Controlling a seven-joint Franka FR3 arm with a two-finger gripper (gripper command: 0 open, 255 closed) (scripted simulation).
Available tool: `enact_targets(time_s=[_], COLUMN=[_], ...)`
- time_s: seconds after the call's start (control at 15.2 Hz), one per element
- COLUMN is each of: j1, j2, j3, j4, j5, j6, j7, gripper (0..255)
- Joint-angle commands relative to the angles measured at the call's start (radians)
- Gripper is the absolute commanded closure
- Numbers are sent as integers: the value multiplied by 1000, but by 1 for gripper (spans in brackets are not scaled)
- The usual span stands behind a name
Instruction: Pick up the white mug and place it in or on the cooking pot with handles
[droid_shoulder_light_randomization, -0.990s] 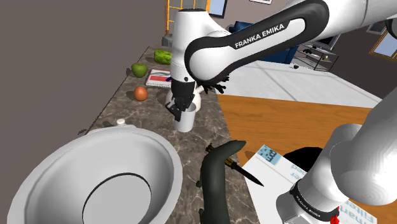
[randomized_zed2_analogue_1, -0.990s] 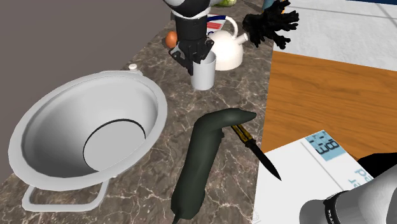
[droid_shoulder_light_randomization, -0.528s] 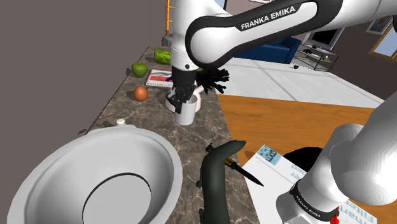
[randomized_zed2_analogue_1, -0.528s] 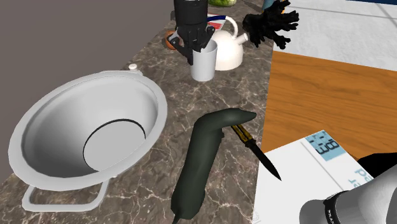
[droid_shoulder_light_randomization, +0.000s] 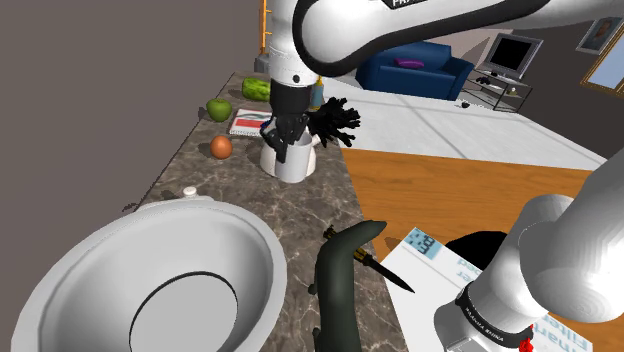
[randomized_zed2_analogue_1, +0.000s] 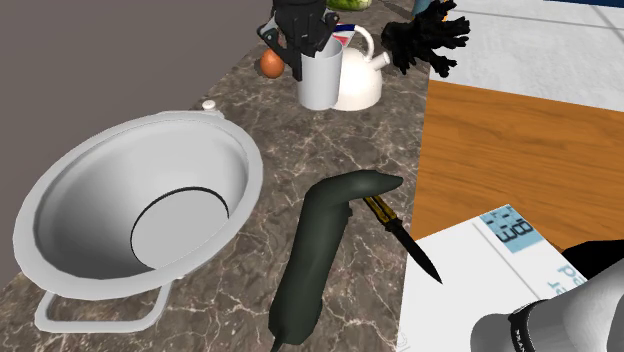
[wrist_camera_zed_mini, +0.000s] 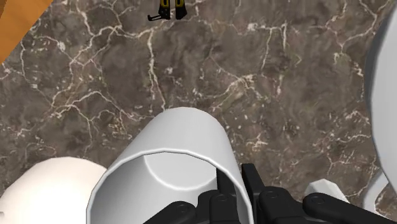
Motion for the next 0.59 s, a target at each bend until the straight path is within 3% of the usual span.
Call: enact_targets(time_s=[0.0,0.53], j1=[0,-1], j2=[-13,-25], j3=[-1,-3], j4=[15,110], j5=[3,6], j6=[-28,-135], j7=[-2,-7], gripper=[255,255])
